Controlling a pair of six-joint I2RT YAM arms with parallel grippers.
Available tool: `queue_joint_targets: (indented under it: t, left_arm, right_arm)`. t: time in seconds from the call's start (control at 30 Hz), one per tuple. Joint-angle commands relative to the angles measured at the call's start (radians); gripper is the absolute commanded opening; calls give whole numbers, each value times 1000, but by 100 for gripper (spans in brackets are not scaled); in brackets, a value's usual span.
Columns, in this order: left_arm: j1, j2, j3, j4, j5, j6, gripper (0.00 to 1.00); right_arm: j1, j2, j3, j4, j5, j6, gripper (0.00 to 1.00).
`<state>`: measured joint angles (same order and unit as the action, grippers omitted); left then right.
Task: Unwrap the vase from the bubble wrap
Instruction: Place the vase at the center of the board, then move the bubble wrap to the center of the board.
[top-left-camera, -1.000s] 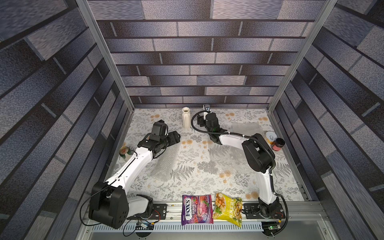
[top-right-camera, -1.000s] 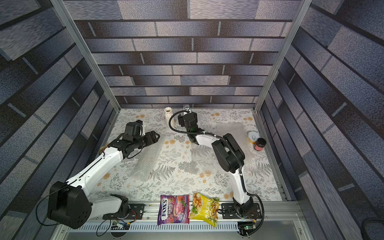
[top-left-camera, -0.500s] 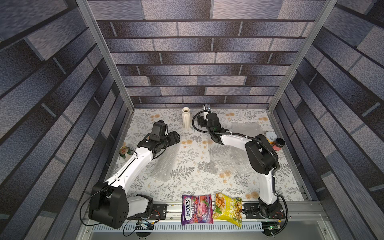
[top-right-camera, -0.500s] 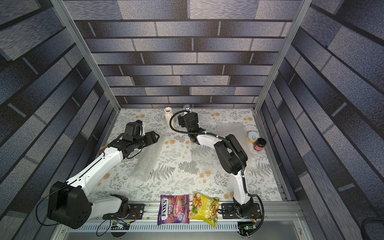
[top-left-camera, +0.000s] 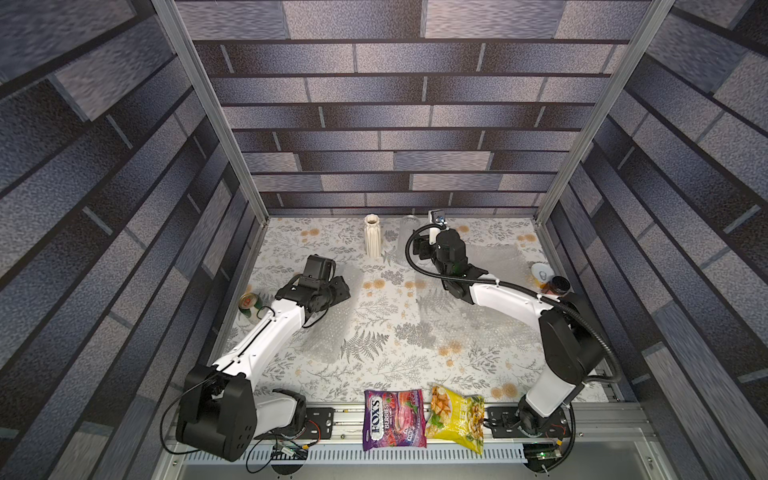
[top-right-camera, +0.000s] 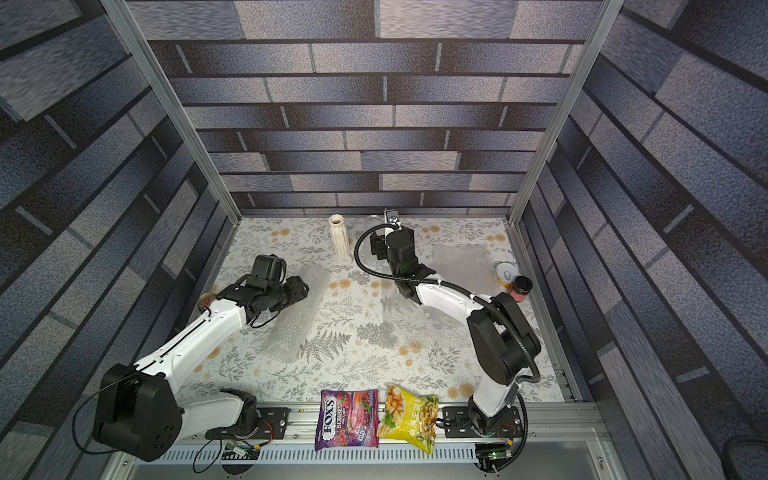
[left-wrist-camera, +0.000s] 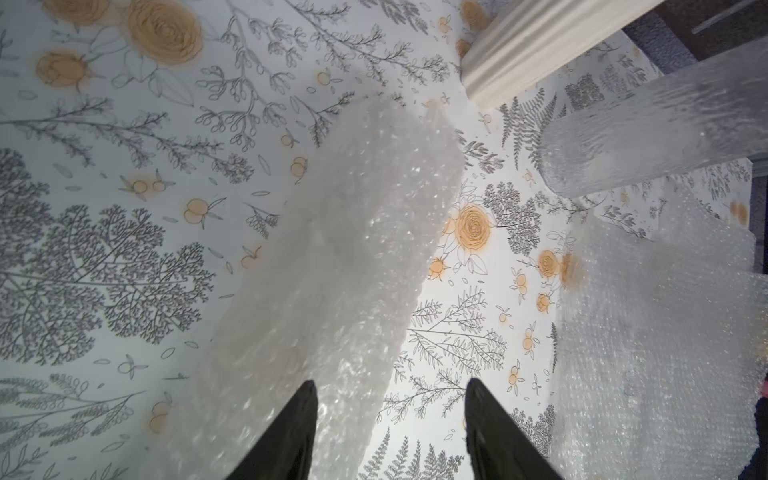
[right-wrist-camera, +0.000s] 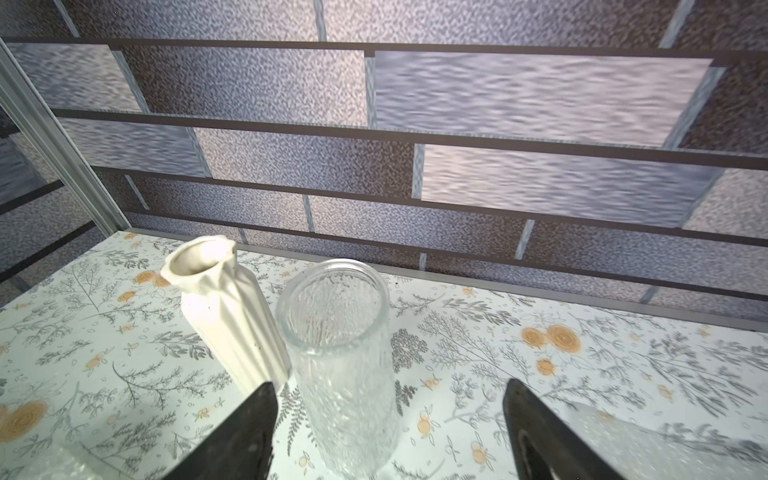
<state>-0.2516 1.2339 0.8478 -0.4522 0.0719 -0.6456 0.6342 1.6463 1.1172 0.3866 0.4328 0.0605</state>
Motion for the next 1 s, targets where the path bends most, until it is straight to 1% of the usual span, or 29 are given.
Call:
queue_joint_targets:
  t: [0.0, 0.2, 0.33, 0.43, 0.63, 0.7, 0.97]
  left_arm:
    - [18, -49, -35, -65, -52, -36, 53]
    - [33, -103, -107, -80, -64, -62, 53]
    - [37, -115, -135, -78, -37, -66, 53]
    - [32, -118, -159, -33, 21, -73, 53]
    - [-18, -86, -171, 31, 76, -100, 54]
    - [-51, -63, -166, 65, 100, -114, 55]
    - [-178, 11, -58, 105, 150, -144, 56]
  right_arm:
    - [-3, -131, -22, -188, -2, 47, 85]
    - [-3, -318, -126, -407, -94, 136, 85]
    - [-3, -357, -117, -573, -175, 168, 85]
    - [-2, -366, -121, -647, -233, 199, 85]
    - [-1, -381, -171, -672, -388, 280, 84]
    - [1, -373, -177, -682, -437, 313, 84]
    - [13, -310, -202, -667, -606, 457, 84]
